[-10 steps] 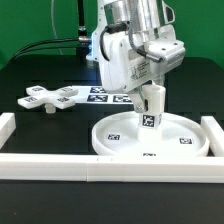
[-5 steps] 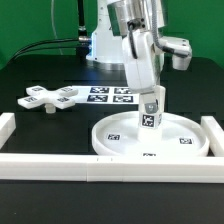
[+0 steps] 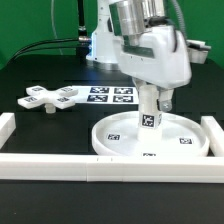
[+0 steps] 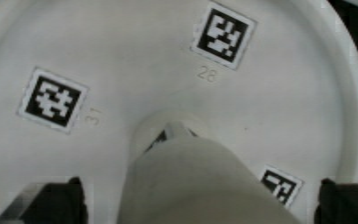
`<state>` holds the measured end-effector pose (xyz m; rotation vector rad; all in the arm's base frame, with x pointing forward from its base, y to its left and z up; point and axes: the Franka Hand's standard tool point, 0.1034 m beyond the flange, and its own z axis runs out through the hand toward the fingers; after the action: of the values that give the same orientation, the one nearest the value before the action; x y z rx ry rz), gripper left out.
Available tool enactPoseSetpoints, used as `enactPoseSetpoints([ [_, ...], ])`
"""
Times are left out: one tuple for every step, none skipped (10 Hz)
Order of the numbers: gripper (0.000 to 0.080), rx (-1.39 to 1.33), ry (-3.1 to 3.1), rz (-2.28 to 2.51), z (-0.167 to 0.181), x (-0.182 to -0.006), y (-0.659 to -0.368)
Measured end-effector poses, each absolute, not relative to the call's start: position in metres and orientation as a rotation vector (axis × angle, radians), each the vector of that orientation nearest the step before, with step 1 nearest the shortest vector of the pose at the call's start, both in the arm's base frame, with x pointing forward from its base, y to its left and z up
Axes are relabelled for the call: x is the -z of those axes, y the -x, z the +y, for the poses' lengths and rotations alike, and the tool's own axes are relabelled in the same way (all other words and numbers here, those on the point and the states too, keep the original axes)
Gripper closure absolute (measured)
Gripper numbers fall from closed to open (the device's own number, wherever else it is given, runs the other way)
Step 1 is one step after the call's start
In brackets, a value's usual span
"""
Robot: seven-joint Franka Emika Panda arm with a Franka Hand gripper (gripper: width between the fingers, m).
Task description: Assemble round table
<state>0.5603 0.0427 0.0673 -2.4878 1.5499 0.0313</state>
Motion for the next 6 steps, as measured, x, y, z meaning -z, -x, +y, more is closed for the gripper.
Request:
enactPoseSetpoints([
  [0.0151, -0.042, 2.587, 1.383, 0.0449, -0.0683, -0.56],
  [0.0151, -0.064, 2.654, 1.245, 0.0469, -0.0697, -0.5602],
  [0.0151, -0.052, 2.696, 1.146, 0.0458, -0.0704, -0.5612],
  [0.0151, -0.042, 2.731, 1.06, 0.0457, -0.0701, -0.5608],
  [0.0151, -0.034, 2.759, 0.983, 0.0455, -0.07, -0.5607],
  [0.0151, -0.022, 2.793, 0.877, 0.0454, -0.07, -0.5607],
])
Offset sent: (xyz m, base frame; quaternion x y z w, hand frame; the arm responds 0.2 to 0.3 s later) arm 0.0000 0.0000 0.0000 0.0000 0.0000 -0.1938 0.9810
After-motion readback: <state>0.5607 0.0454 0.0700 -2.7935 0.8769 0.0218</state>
